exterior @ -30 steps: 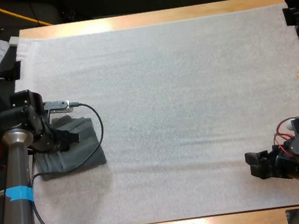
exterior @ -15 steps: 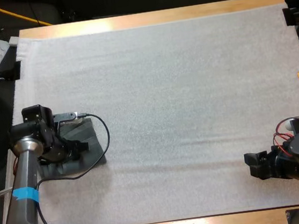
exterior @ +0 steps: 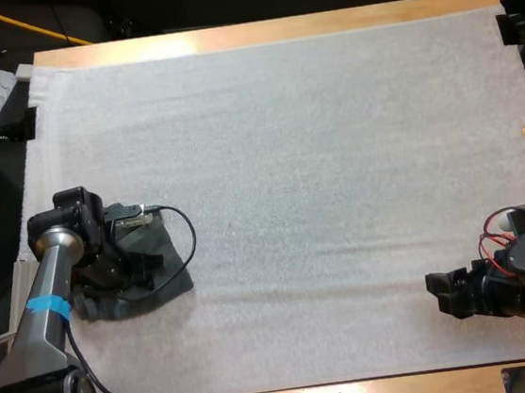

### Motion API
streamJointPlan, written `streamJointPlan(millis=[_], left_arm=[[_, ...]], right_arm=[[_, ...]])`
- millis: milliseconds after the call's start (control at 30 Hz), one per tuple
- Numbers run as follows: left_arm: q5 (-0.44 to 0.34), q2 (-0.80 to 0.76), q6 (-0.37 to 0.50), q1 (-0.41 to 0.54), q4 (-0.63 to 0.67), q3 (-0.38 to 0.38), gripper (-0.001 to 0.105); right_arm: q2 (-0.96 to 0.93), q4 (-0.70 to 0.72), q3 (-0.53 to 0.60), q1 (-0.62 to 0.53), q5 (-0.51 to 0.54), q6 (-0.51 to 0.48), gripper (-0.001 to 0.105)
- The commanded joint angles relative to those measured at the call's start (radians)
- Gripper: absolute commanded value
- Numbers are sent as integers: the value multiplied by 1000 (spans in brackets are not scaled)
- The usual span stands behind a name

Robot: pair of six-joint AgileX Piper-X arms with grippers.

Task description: Pick towel from pile, fold and stack

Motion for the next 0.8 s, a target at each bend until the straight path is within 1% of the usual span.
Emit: streamJointPlan(millis=[0, 100, 133, 267, 367, 467, 567, 767], left_arm=[[25, 28, -14, 2, -9, -11, 61], [16, 5, -9, 1, 9, -40, 60], [25, -3, -10, 1, 3, -57, 60], [69, -15, -26, 1, -56, -107, 60], [99, -16, -39, 1, -111, -124, 60], [112, -15, -46, 0, -144, -132, 61], [114, 0, -50, 1, -157, -132, 60], [117, 34, -54, 3, -151, -137, 61]], right_arm=[[-4, -13, -6, 2, -30, 2, 67], [-3, -3, -5, -1, -22, -1, 67], [-6, -3, -5, -2, -20, -1, 67], [-5, -12, -3, -3, -23, 1, 67], [-4, -26, -6, -4, -21, -1, 67], [-8, -53, -5, -5, -29, 1, 67], [-4, -95, -3, -3, -60, 0, 67], [-4, -210, -6, -1, -174, 21, 67]])
